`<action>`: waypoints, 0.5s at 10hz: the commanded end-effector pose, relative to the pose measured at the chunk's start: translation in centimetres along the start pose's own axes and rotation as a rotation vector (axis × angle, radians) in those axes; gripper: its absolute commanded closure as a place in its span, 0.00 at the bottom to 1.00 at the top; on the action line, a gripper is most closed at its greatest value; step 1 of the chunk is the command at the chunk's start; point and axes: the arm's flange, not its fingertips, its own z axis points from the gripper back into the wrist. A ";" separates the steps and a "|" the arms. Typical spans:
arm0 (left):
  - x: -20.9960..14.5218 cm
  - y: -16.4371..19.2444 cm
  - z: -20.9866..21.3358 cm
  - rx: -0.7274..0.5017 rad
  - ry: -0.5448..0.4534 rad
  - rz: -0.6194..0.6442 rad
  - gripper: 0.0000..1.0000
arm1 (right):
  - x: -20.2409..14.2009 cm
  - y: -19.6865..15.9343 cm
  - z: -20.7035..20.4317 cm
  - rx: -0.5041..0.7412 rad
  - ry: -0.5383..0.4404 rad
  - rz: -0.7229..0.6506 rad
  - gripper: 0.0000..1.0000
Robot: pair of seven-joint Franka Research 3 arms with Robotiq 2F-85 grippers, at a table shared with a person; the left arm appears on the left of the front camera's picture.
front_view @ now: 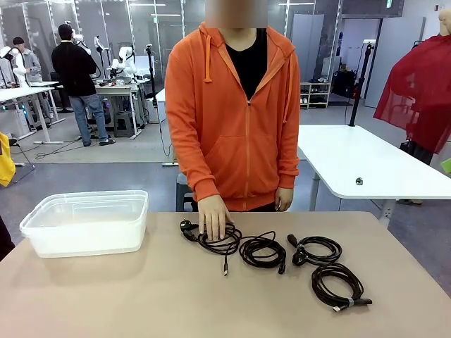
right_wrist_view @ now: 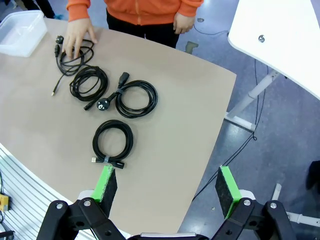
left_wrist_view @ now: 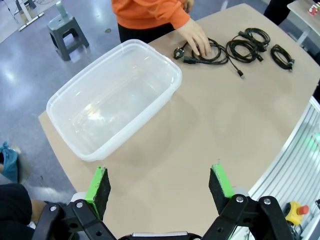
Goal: Organize and store the cables.
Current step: Place the Power Cable into the Organizing box.
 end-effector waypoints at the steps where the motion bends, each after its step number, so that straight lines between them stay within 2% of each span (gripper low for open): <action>1: -0.1 -0.3 0.0 -0.009 -0.001 -0.015 0.00 | 0.0 0.0 0.0 0.000 0.000 0.000 0.00; 5: -0.1 -0.3 0.0 -0.009 -0.001 -0.015 0.00 | 0.0 0.0 0.0 0.000 0.000 0.000 0.00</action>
